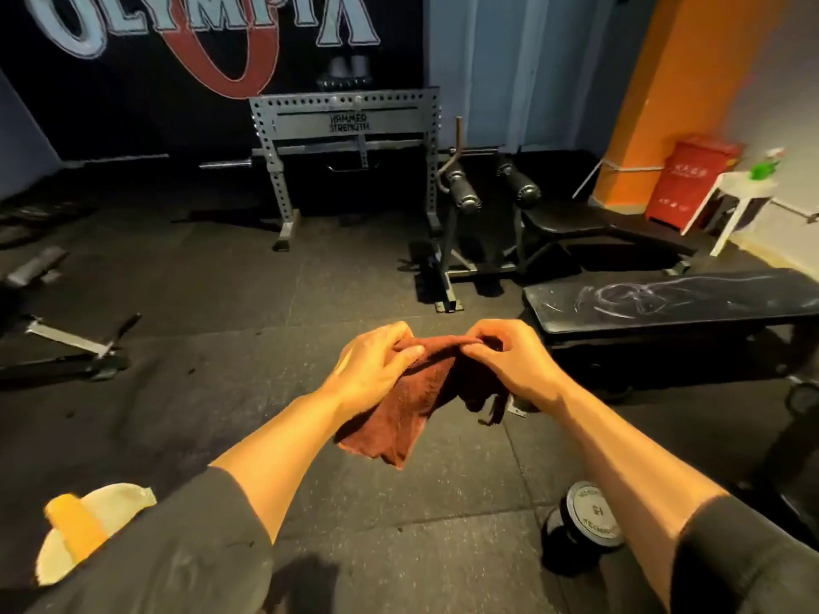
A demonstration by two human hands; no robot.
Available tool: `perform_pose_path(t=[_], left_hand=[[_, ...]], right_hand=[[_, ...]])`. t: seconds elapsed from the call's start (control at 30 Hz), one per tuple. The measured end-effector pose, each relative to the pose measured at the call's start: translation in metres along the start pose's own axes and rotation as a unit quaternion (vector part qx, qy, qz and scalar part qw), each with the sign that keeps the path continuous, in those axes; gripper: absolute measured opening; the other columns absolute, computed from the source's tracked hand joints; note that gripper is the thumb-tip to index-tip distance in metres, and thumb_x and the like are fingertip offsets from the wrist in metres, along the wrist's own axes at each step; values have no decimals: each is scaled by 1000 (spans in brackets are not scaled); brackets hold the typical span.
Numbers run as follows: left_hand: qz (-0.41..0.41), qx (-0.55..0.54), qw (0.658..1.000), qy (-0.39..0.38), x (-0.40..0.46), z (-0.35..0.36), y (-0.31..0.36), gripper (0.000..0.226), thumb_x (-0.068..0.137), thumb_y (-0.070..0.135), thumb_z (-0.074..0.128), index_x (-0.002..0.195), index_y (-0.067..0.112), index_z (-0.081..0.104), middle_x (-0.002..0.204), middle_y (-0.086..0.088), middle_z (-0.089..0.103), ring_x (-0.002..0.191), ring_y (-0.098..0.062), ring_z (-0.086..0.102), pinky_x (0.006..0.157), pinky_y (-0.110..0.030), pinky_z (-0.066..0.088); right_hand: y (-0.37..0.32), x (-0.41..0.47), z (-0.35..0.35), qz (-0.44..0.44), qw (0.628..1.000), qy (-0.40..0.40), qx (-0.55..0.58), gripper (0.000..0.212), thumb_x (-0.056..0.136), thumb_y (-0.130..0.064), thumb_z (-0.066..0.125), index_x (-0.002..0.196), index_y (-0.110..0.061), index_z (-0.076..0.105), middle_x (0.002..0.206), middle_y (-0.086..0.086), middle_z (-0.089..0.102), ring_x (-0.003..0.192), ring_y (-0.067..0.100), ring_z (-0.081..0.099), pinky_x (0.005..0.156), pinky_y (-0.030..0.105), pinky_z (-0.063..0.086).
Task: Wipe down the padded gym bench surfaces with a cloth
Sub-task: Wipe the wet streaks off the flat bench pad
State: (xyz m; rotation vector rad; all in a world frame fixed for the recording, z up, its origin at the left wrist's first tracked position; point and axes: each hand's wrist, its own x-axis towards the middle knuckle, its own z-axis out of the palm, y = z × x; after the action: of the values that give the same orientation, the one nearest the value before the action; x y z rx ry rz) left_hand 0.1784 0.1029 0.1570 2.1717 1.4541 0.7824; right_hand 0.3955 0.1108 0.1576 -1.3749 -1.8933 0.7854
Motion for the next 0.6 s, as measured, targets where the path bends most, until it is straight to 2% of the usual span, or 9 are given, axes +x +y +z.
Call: perform_pose_path(t=[0.07, 0.17, 0.27, 0.37, 0.47, 0.53, 0.6], left_hand=[[20, 6, 999, -30, 49, 6, -15, 17, 92, 29, 59, 79, 18, 55, 74, 10, 50, 69, -4, 48, 64, -27, 34], [34, -22, 997, -67, 127, 18, -40, 18, 95, 27, 53, 89, 14, 64, 85, 2, 55, 81, -12, 53, 73, -28, 39], [60, -46, 991, -113, 205, 29, -66, 9, 92, 16, 56, 92, 16, 65, 92, -1, 55, 87, -15, 55, 75, -27, 40], [100, -6, 989, -108, 284, 40, -86, 9, 91, 19, 58, 89, 19, 67, 87, 2, 57, 85, -17, 57, 73, -29, 41], [102, 12, 992, -75, 360, 57, -88, 15, 93, 32, 56, 81, 26, 64, 84, 7, 59, 83, -14, 56, 72, -33, 43], [86, 20, 994, -62, 405, 76, -88, 21, 93, 40, 53, 83, 28, 66, 82, 9, 64, 81, -12, 57, 71, -32, 44], [55, 14, 996, -62, 448, 102, -88, 27, 93, 42, 52, 84, 22, 68, 76, 6, 66, 77, -15, 59, 71, -34, 47]], right_hand=[[20, 35, -7, 12, 999, 23, -21, 15, 90, -17, 62, 80, -26, 70, 80, -8, 68, 80, 7, 63, 75, 27, 52], [55, 90, -16, 40, 996, 79, -32, 16, 90, -11, 60, 90, -20, 73, 85, -6, 71, 85, 8, 65, 78, 27, 52], [81, 141, -27, 71, 990, 118, -31, 24, 91, -5, 55, 87, -23, 70, 83, -6, 70, 82, 5, 65, 72, 17, 47], [101, 193, -40, 107, 980, 157, -61, 22, 91, -3, 52, 89, -18, 67, 87, -3, 67, 84, 8, 60, 70, 9, 39], [131, 244, -56, 152, 961, 202, -115, 12, 92, -14, 57, 95, -15, 68, 93, -1, 65, 90, 11, 55, 74, 17, 33], [155, 275, -68, 190, 948, 221, -126, 11, 90, -22, 62, 88, -15, 69, 87, 0, 65, 85, 14, 55, 73, 24, 35], [181, 306, -82, 222, 937, 244, -112, 13, 87, -27, 64, 79, -18, 68, 79, -2, 66, 80, 15, 58, 73, 28, 41]])
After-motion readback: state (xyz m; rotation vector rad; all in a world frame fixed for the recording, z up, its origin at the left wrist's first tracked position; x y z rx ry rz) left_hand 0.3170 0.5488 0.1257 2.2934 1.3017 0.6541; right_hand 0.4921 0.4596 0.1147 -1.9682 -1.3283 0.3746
